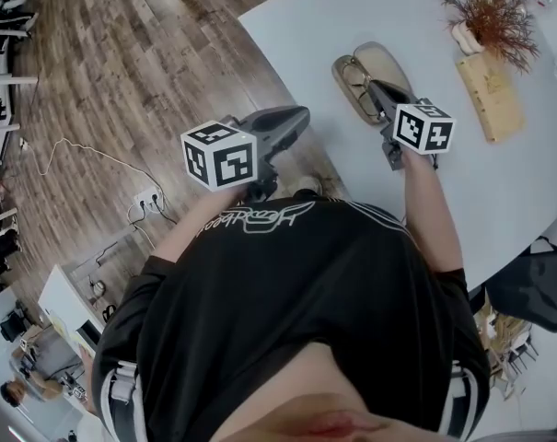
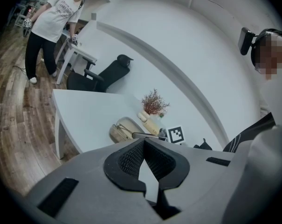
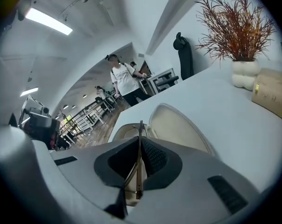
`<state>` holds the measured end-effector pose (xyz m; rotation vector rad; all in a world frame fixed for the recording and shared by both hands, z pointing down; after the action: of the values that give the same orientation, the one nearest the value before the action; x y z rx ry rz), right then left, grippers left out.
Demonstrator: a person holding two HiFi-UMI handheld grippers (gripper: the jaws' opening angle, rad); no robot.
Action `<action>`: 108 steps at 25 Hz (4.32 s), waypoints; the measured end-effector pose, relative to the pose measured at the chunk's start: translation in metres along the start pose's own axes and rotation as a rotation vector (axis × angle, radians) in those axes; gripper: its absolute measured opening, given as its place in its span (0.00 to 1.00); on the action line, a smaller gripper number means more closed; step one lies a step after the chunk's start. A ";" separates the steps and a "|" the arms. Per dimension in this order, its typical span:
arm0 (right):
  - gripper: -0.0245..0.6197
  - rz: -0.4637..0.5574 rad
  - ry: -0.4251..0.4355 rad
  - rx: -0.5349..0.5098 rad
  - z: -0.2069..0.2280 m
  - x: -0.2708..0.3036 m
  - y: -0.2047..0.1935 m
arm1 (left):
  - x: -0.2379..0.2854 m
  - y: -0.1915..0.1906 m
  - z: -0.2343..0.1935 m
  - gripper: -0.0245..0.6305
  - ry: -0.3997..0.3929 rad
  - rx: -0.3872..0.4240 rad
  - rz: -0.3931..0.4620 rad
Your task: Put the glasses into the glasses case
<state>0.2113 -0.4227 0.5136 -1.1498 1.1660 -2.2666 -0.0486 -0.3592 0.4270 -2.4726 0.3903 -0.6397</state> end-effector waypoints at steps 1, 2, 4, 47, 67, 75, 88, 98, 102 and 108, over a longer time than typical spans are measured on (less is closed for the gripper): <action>0.07 -0.007 0.000 -0.003 0.000 0.002 -0.001 | 0.000 0.000 -0.001 0.05 0.001 -0.001 0.000; 0.07 -0.013 -0.002 -0.009 0.000 0.003 -0.002 | 0.000 -0.001 -0.002 0.05 0.002 -0.003 0.000; 0.07 -0.026 -0.011 -0.027 -0.001 0.005 -0.002 | 0.000 -0.001 -0.004 0.05 0.004 -0.007 0.000; 0.22 0.184 -0.135 -0.220 -0.145 -0.114 0.027 | -0.133 -0.051 0.043 0.05 -0.049 0.044 0.146; 0.07 0.507 0.077 -0.229 -0.346 -0.289 -0.051 | -0.231 -0.148 0.172 0.05 -0.211 0.288 0.150; 0.07 0.499 0.094 -0.242 -0.403 -0.310 -0.092 | -0.262 -0.184 0.203 0.05 -0.235 0.360 0.140; 0.07 0.481 0.135 -0.167 -0.438 -0.312 -0.140 | -0.276 -0.231 0.199 0.05 -0.235 0.342 0.106; 0.07 0.463 0.125 -0.147 -0.449 -0.314 -0.157 | -0.282 -0.244 0.200 0.05 -0.269 0.335 0.110; 0.07 0.465 0.119 -0.154 -0.453 -0.316 -0.156 | -0.281 -0.245 0.203 0.05 -0.279 0.339 0.100; 0.07 0.466 0.086 -0.155 -0.450 -0.322 -0.156 | -0.280 -0.242 0.210 0.05 -0.301 0.354 0.096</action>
<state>0.0631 0.1000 0.3241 -0.7345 1.4856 -1.9089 -0.1430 0.0387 0.3117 -2.1510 0.2517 -0.2619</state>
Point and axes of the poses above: the fingertips, and each gripper's own axes: x forward along the fingers, z to its right, y out of its top, the point moved 9 cm from there along -x, backward along the fingers, and after that the axes turned 7 degrees about -x, right-handed, at the moved point
